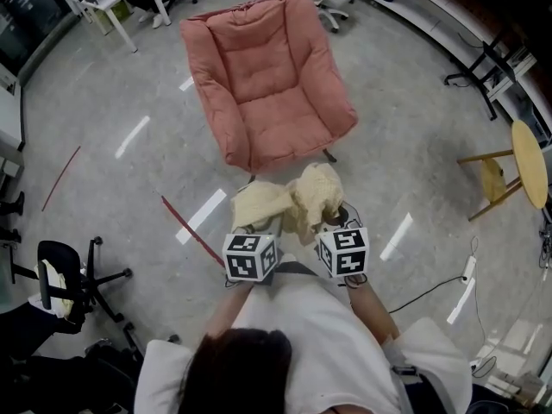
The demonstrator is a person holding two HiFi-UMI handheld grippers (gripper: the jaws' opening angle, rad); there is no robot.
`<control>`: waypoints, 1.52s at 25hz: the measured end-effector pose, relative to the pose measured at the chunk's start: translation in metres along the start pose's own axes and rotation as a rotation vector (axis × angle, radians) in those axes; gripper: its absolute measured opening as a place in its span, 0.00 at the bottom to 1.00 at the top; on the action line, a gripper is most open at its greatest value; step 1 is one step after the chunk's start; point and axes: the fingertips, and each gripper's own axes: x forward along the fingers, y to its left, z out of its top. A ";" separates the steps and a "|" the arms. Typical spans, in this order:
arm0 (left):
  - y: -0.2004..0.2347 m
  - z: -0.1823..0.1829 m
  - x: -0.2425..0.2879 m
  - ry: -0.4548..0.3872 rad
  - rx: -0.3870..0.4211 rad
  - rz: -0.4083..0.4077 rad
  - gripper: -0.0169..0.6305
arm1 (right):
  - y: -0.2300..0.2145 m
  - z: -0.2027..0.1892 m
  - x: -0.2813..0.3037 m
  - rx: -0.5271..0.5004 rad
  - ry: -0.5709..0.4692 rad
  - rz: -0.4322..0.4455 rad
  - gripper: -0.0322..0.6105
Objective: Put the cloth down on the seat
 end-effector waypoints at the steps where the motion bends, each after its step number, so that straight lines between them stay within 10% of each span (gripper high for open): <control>1: 0.001 0.002 0.002 0.000 -0.003 0.004 0.16 | -0.002 0.001 0.001 0.011 -0.002 0.004 0.21; 16: 0.027 0.023 0.045 0.018 0.002 -0.007 0.16 | -0.021 0.014 0.049 0.012 0.019 -0.001 0.21; 38: 0.150 0.148 0.185 0.091 -0.020 -0.065 0.16 | -0.065 0.114 0.235 0.027 0.095 -0.056 0.21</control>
